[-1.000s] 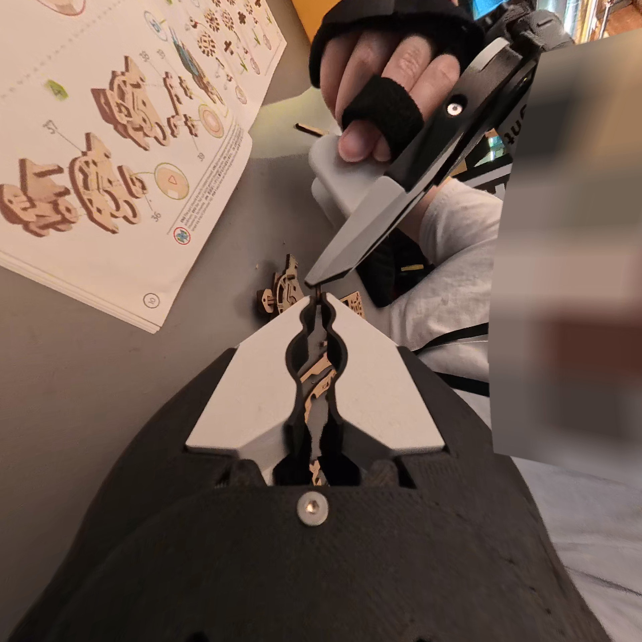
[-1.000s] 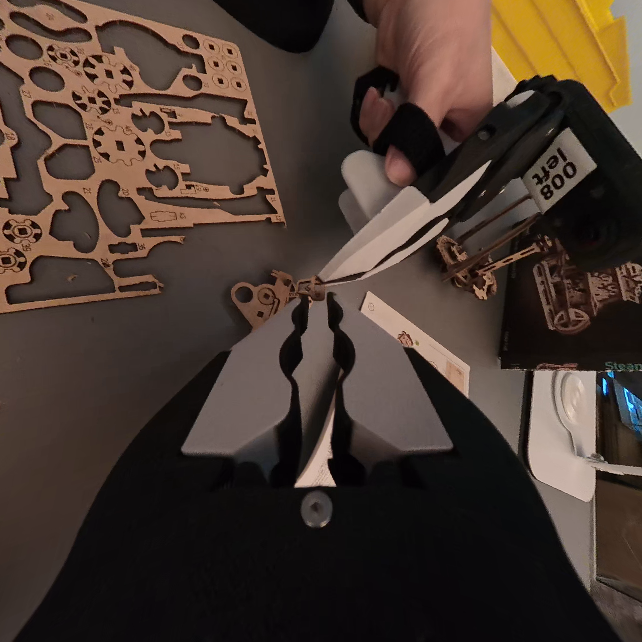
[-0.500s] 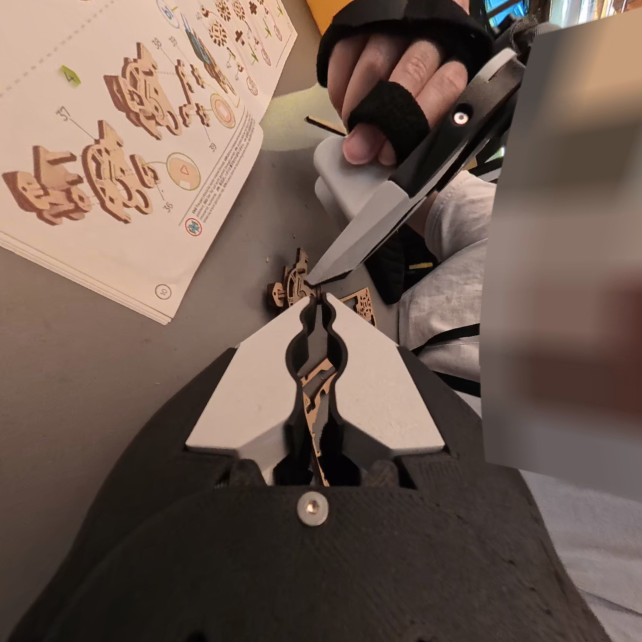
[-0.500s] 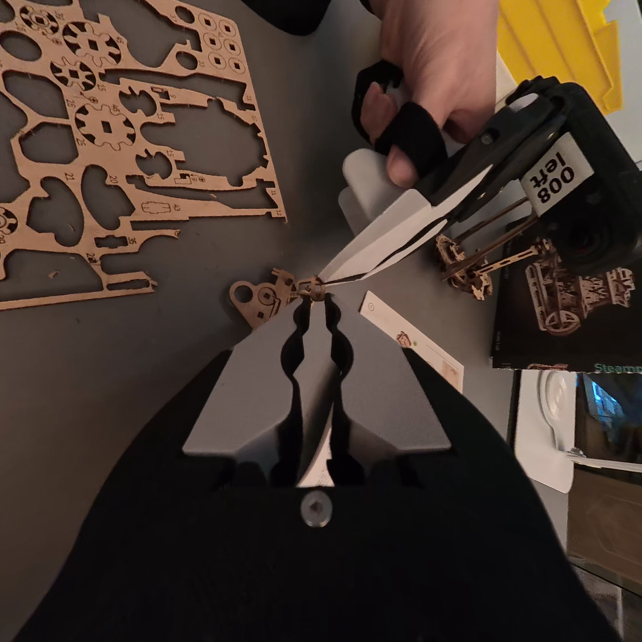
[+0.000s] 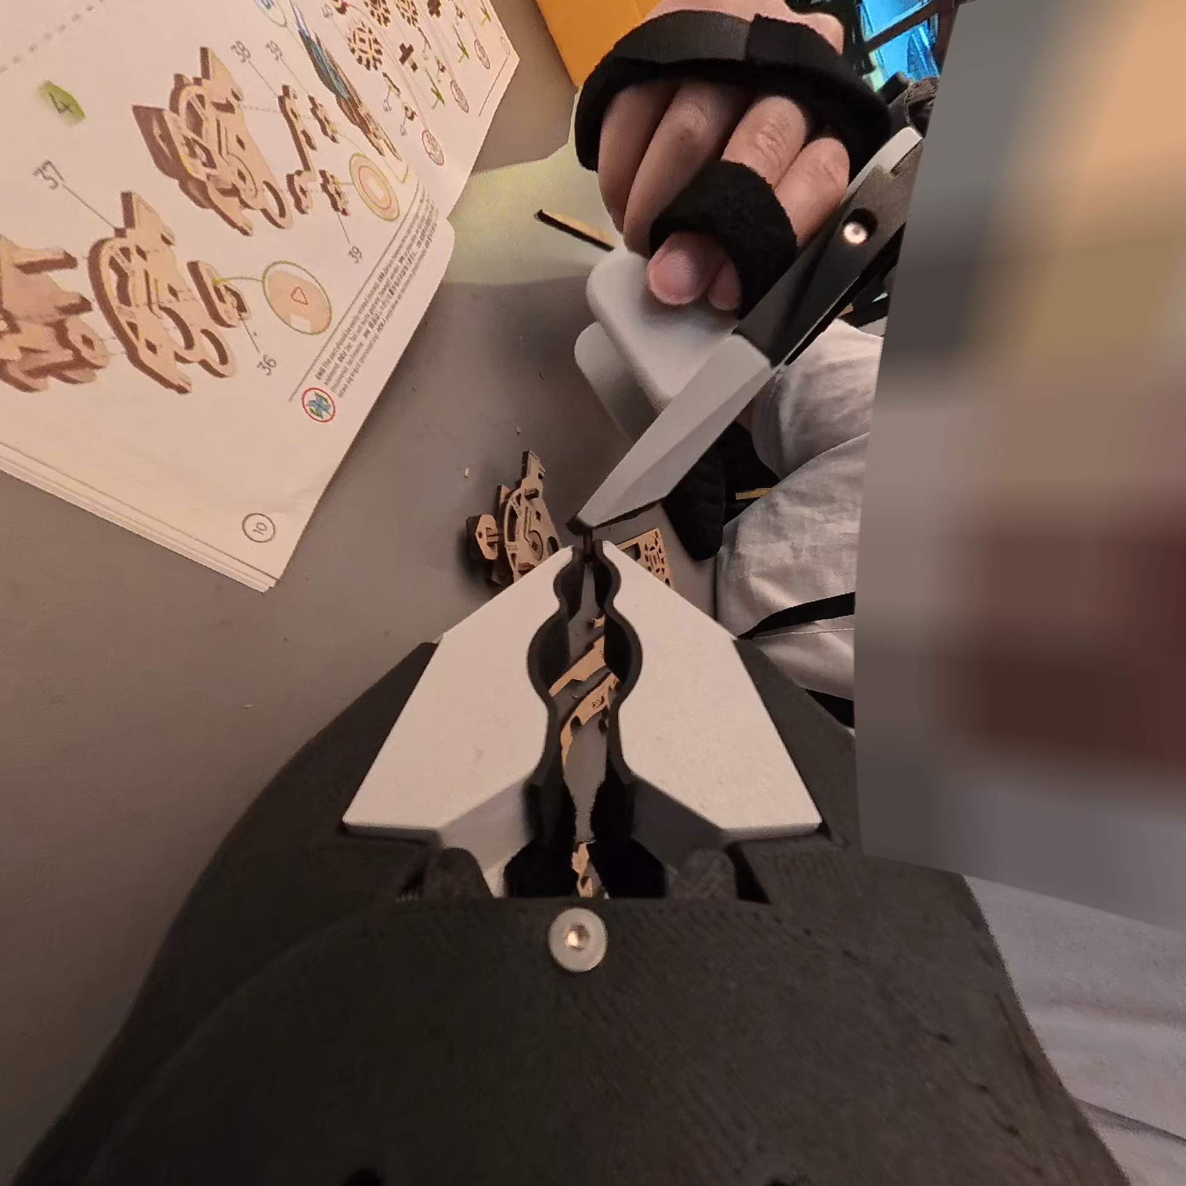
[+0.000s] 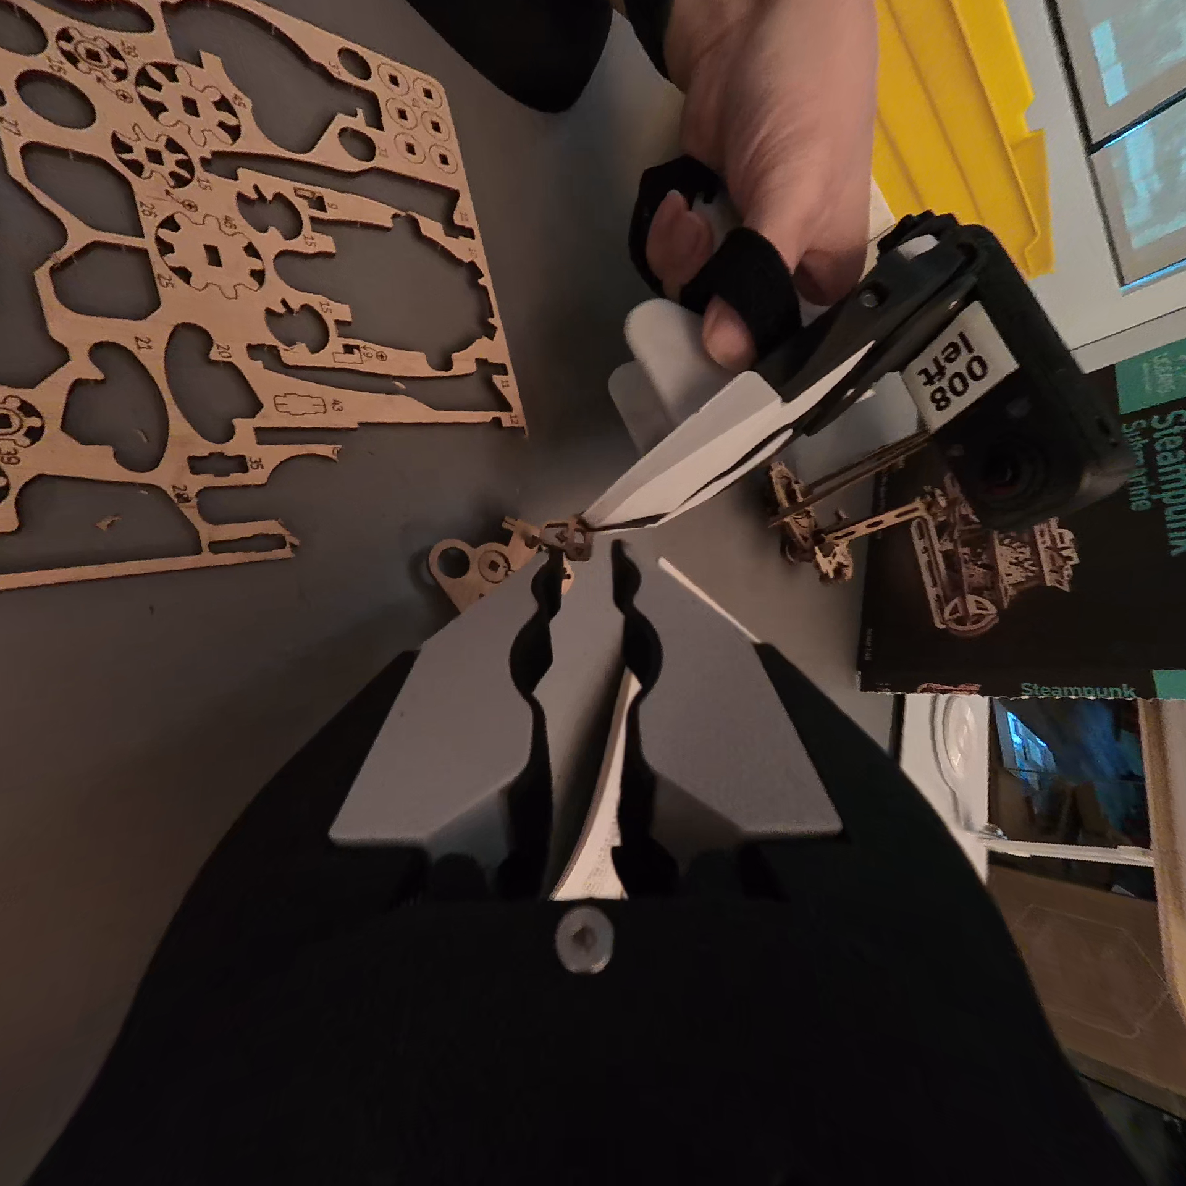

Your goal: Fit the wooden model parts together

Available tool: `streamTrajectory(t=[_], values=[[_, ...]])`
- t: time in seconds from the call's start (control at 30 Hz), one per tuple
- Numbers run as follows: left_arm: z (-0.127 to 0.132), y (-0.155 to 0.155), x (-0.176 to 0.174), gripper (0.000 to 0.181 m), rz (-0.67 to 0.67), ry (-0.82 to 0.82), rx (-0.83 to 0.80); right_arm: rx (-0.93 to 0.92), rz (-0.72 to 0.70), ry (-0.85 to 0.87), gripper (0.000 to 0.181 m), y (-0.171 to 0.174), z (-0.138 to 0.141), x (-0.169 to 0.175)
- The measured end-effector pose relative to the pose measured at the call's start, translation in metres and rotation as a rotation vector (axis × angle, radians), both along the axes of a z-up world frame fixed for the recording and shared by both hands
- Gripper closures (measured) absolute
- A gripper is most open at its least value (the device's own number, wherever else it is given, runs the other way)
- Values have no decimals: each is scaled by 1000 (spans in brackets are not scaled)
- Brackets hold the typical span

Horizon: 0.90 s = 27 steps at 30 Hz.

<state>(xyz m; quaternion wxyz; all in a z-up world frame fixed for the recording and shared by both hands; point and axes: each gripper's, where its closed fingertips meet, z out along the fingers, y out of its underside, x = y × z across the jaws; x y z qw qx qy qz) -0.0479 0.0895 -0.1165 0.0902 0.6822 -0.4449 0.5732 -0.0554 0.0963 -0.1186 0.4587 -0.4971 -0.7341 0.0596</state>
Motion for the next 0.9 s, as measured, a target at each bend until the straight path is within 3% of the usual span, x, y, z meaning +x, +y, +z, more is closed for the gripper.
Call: streamTrajectory(t=[0.1,0.5,0.7,0.9], values=[[1,0,0,180,8,-3,-9,8,17,-8,175,-3,-1,0],[4,-1,1,180,29,-13,36,34,32,-10,175,-4,2,1],[11,14,0,159,101,-31,80,20,27,-23,175,-2,-1,5],[6,46,-4,154,226,6,292,-138,-34,27,175,10,-7,20]])
